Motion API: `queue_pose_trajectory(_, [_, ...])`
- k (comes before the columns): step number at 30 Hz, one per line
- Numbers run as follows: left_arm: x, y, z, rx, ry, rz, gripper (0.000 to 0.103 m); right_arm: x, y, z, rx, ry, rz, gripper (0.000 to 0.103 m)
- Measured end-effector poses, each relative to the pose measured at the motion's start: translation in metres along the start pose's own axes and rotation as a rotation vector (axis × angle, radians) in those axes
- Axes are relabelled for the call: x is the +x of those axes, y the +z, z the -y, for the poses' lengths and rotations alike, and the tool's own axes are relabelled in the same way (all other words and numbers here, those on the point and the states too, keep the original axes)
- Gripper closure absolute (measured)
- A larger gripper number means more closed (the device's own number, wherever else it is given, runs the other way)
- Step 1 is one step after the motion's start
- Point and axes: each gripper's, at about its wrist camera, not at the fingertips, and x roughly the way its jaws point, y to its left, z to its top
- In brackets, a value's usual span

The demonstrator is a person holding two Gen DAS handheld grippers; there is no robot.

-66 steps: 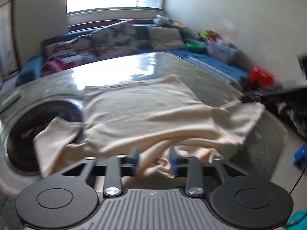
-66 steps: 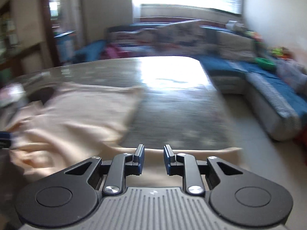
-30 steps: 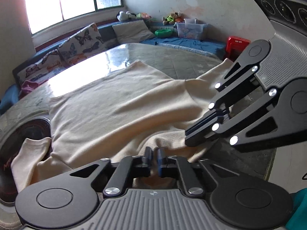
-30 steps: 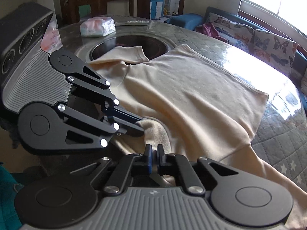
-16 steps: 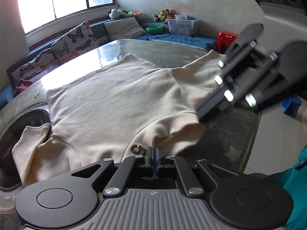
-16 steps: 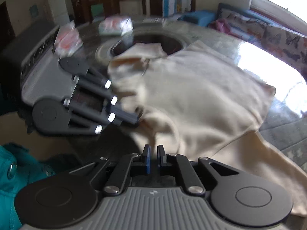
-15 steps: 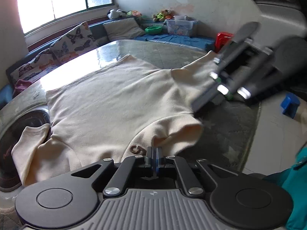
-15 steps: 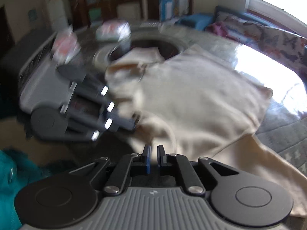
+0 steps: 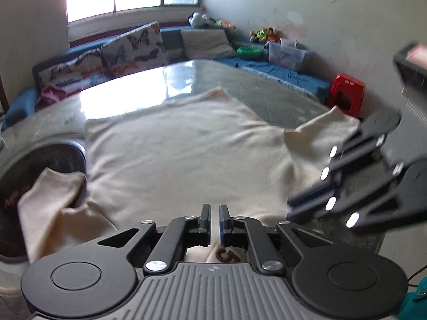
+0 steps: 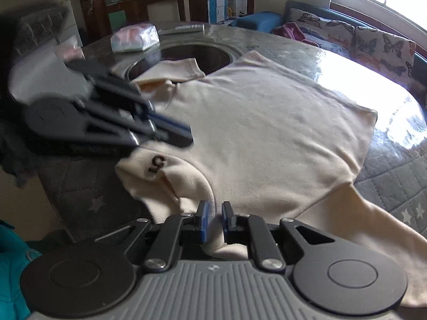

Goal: Fold clothes
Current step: 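Lower the sweatshirt onto the table with both grippers and release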

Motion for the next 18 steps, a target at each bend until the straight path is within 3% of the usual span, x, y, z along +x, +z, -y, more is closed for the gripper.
queue_pose_trajectory(8, [0.001,-0.011,0.001,-0.010,0.000,-0.016,0.085,0.006,0.016,0.044,0.122,-0.102,0.071,0.082])
queue_pose_trajectory(14, [-0.004,-0.016,0.002,-0.010,-0.003,-0.016,0.073,0.018,0.006,0.065,0.184,-0.147,0.039,0.081])
queue_pose_trajectory(18, [-0.005,-0.016,0.000,-0.023,-0.009,-0.015,0.069,0.009,0.007,0.057,0.165,-0.150,0.066,0.067])
